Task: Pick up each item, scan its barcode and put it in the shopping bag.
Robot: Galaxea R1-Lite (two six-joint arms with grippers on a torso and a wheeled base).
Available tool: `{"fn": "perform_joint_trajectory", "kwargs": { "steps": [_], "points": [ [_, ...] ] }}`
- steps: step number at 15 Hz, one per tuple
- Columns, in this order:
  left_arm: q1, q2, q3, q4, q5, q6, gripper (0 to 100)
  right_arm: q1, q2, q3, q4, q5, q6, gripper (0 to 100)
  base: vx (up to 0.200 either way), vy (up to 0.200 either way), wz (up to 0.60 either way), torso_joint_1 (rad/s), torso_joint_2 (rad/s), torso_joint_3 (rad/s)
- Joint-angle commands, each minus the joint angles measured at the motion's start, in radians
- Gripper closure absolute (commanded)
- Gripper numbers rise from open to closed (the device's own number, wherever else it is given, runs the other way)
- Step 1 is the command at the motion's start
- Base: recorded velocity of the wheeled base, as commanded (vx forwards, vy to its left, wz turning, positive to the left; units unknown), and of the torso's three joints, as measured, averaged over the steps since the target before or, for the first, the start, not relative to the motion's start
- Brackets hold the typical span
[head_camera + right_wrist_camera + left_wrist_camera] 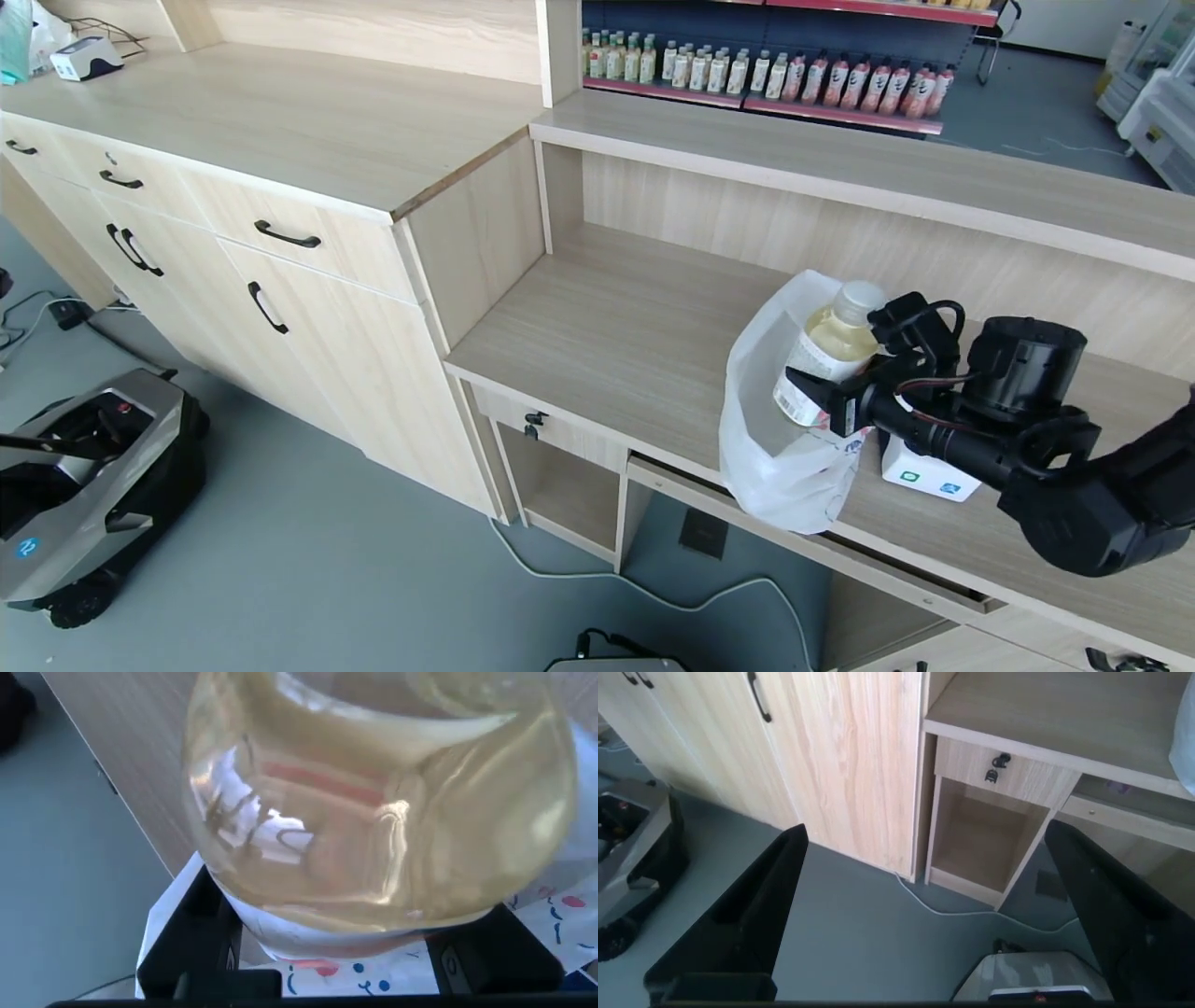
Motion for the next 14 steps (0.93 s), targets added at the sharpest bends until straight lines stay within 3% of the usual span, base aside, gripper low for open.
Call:
{"fn": "perform_joint_trajectory", "kwargs": {
  "steps": [1,8,14],
  "points": [
    [0.001,0.0,0.0,-0.001,0.0,0.0,0,0.001,0.081,0.016,-0.023,0.003,-0.002,100,0.0,0.0,0.0,0.0,0.0,0.0],
    [0.001,0.0,0.0,-0.001,0.0,0.0,0,0.001,0.253,0.061,-0.235,0.007,-0.002,100,0.0,0.0,0.0,0.0,0.0,0.0],
    [0.001,0.0,0.0,-0.001,0.0,0.0,0,-0.003,0.36,0.051,-0.327,0.007,0.0,100,0.0,0.0,0.0,0.0,0.0,0.0]
  ]
}}
